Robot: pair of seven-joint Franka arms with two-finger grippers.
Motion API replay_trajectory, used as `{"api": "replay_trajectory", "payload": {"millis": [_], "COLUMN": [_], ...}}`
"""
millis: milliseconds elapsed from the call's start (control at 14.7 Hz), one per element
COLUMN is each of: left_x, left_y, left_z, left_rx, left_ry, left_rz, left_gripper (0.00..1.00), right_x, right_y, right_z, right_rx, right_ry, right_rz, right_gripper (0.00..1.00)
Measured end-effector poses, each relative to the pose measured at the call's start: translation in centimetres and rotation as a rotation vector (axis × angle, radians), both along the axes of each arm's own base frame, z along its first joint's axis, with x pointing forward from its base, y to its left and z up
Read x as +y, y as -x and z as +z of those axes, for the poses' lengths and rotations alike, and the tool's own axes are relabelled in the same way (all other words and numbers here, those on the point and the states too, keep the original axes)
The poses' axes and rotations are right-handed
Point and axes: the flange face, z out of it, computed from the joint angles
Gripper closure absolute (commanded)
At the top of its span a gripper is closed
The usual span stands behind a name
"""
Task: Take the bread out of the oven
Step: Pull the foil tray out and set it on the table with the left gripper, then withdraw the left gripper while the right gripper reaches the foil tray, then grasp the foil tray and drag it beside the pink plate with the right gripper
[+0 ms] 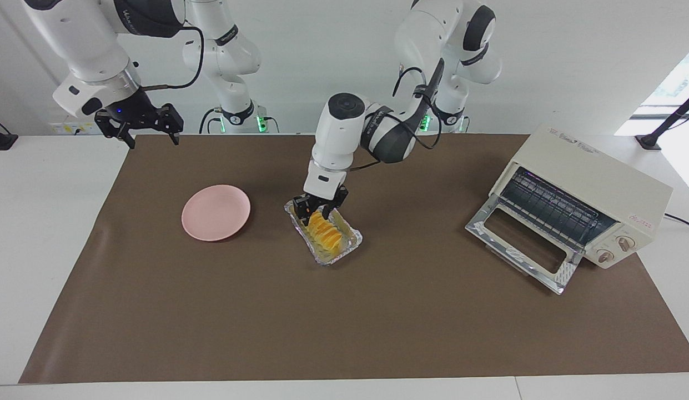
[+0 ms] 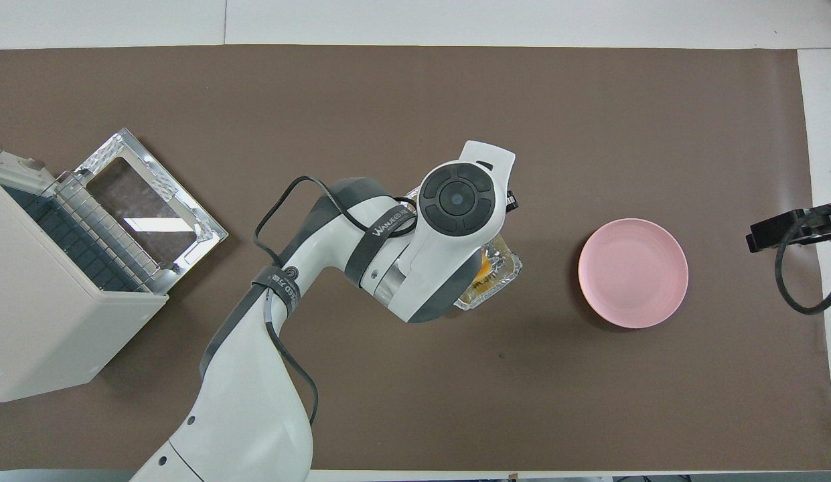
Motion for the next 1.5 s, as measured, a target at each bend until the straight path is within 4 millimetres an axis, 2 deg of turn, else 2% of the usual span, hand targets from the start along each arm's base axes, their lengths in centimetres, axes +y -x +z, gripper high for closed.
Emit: {"api": "replay_trajectory", "payload": {"millis": [136,273,341,477,614,750,818,886,1023,1227,1295,1500], "left_x": [5.6,13.0,17.1,25.8,34.2,41.1,43.6,45.0,46.0,46.0,46.1,46.4], "left_y": [-1.6,-3.2,-4.1,-6.0,-7.0,-7.1,-6.7,-6.3,-4.8,-1.3,0.3,0.9], "left_z": [4.6,8.4,9.5,10.1,9.5,9.1,9.1,9.3,10.1,11.7,11.9,11.5], "left_rx": [0.044,0.096,0.114,0.158,0.214,0.267,0.295,0.315,0.344,0.35,0.347,0.341], "left_ry": [-0.035,-0.083,-0.106,-0.146,-0.166,-0.186,-0.2,-0.208,-0.209,-0.211,-0.212,-0.212], "left_rz": [0.059,0.088,0.061,-0.061,-0.207,-0.331,-0.386,-0.426,-0.463,-0.495,-0.503,-0.514], "left_gripper": [0.0,0.0,0.0,0.0,0.0,0.0,0.0,0.0,0.0,0.0,0.0,0.0], "right_x": [0.1,1.2,2.2,5.3,8.9,12.4,14.3,16.2,19.8,24.5,26.2,27.4], "right_y": [0.0,-0.1,-0.2,-0.5,-0.9,-1.0,-1.2,-1.7,-3.0,-5.4,-6.2,-7.9], "right_z": [0.0,0.0,0.0,-0.3,-1.4,-2.8,-3.7,-4.9,-8.0,-14.3,-17.3,-21.9], "right_rx": [0.0,-0.002,-0.006,-0.031,-0.069,-0.091,-0.101,-0.111,-0.136,-0.167,-0.172,-0.188], "right_ry": [0.0,-0.002,-0.004,-0.007,-0.014,-0.021,-0.024,-0.03,-0.046,-0.075,-0.085,-0.096], "right_rz": [0.003,0.022,0.041,0.1,0.168,0.232,0.266,0.297,0.352,0.407,0.423,0.426], "right_gripper": [0.0,0.0,0.0,0.0,0.0,0.0,0.0,0.0,0.0,0.0,0.0,0.0]}}
